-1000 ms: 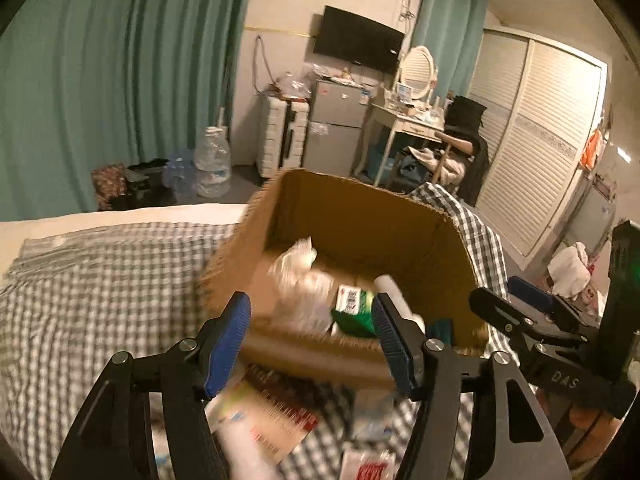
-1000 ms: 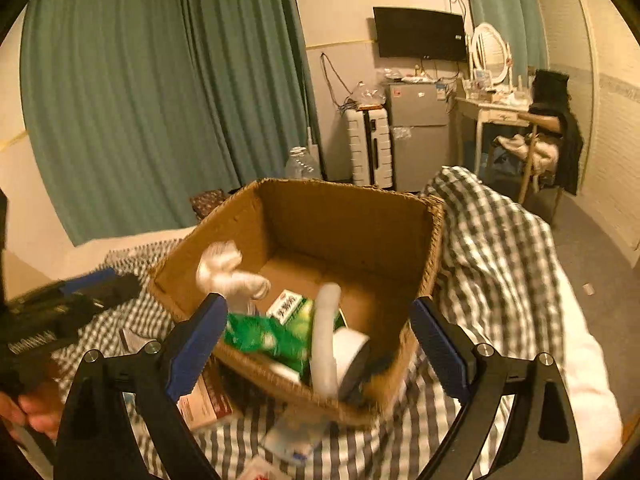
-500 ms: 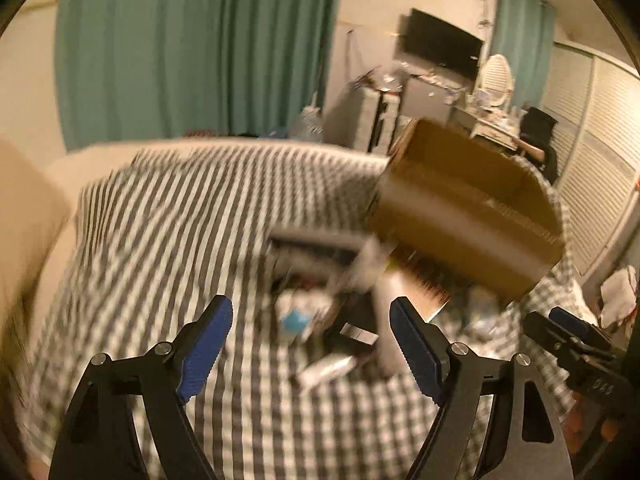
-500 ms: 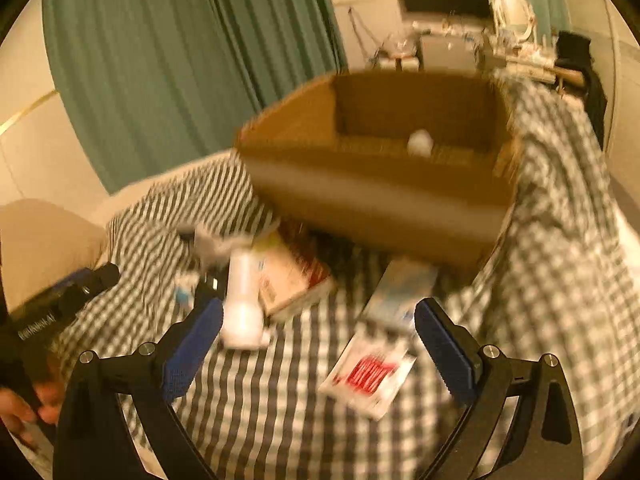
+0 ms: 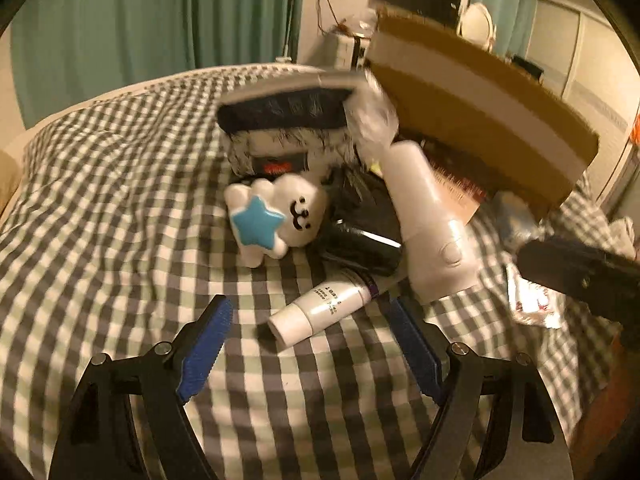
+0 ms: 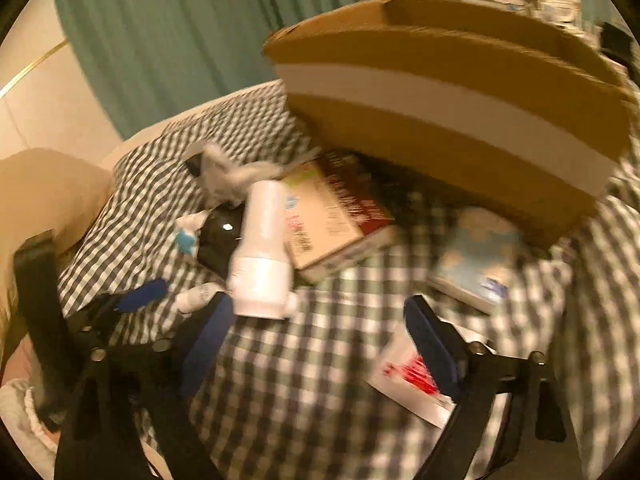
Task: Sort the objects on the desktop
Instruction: 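Move both tools back over the bed toward the remaining items, then grasp the white toothpaste tube with the left tool while the right tool grasps the white bottle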
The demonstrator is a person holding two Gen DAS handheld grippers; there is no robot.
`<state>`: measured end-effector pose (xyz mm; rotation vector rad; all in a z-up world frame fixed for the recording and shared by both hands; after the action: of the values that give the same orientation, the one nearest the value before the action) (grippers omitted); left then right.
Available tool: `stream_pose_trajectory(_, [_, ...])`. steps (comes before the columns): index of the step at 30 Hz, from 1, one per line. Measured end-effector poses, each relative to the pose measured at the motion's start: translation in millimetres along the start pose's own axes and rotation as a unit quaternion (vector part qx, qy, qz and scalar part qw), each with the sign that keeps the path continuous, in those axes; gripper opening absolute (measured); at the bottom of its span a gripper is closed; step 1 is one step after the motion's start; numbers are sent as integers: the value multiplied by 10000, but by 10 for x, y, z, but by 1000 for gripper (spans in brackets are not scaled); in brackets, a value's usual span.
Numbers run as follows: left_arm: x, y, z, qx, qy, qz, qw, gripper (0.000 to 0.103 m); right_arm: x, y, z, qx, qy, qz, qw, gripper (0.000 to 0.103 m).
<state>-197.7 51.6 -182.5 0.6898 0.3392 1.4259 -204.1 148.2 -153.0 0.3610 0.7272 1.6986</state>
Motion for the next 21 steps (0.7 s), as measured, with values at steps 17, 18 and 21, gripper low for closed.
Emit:
stream_pose_trajectory(17, [143,21,-211,-54,-10,-306,9995,82,-181,15,-220,-289,139,229,9992,46])
stream_pose_trajectory(18, [171,27,-215,-20,46,-480,9988,72,-129,4,-163,-267,39,222,9994,46])
stream_pose_trajectory(21, [297,-4,-242,-54,-24,-864,9962,48,-7,-57,-69,-297,-67,119,9995,46])
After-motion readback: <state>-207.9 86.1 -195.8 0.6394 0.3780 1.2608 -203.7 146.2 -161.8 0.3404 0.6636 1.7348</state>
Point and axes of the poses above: each gripper's, at about its wrist camera, not at the fingertips, and z roughly against the way its jaws point, x to its right, y to its top, the point moved 10 cm from there along -z, roughly the way its jaws point, and after that the axes turned 9 degrees about z, right-handed, at the moved point
